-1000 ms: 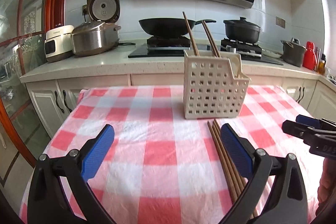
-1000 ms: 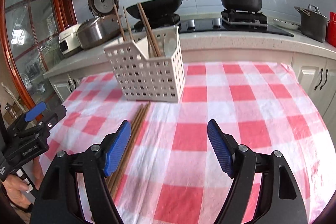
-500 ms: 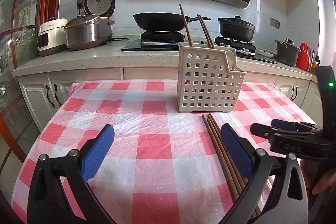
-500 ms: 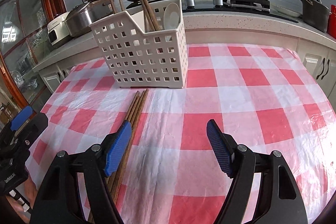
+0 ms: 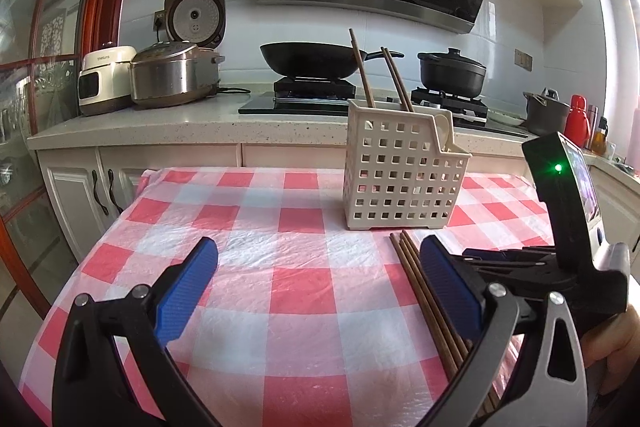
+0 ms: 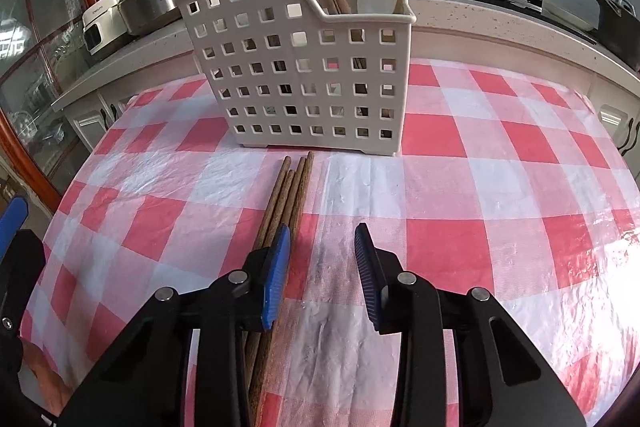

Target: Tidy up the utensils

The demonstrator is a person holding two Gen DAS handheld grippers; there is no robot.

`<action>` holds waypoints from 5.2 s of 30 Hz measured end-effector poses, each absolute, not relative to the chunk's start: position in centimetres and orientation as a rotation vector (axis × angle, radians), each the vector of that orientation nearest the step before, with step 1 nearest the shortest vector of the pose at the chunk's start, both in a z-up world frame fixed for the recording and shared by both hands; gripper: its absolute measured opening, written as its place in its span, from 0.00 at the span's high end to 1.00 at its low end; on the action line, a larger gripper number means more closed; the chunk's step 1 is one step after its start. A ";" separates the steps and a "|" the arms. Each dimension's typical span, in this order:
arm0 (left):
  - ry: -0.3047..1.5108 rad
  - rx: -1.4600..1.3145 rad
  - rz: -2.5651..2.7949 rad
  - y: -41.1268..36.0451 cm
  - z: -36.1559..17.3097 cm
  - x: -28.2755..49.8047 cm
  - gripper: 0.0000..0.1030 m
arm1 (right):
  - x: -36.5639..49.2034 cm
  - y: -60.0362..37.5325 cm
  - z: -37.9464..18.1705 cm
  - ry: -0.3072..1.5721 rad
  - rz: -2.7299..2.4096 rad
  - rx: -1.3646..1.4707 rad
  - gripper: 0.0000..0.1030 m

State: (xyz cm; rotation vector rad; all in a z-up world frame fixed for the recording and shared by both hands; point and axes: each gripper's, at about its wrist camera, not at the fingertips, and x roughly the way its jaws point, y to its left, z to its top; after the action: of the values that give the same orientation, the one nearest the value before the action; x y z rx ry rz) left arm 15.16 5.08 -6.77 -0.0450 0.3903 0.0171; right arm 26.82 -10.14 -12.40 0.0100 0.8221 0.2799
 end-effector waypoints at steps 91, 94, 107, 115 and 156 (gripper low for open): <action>0.888 0.048 -0.062 -2.6 -12.6 26.3 0.94 | 24.4 -18.5 -12.5 0.768 0.377 0.226 0.92; 0.866 0.029 -0.065 -2.0 -12.2 25.8 0.94 | 24.2 -18.5 -12.2 0.749 0.368 0.212 0.92; 0.705 0.007 -0.082 -0.4 -6.0 21.5 0.94 | 23.2 -18.2 -8.9 0.701 0.338 0.111 0.92; 0.723 -0.034 -0.094 0.3 -7.8 21.6 0.94 | 24.5 -18.4 -11.8 0.819 0.306 0.058 0.72; 0.410 -0.017 -0.116 0.1 0.0 11.2 0.94 | 15.3 -18.4 -1.5 0.411 0.343 0.011 0.94</action>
State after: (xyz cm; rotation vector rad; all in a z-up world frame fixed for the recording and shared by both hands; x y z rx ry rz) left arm 11.15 0.09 -0.05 -0.0167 0.4097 -0.1159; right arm 15.34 -18.45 -1.46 0.0106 0.4113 0.3425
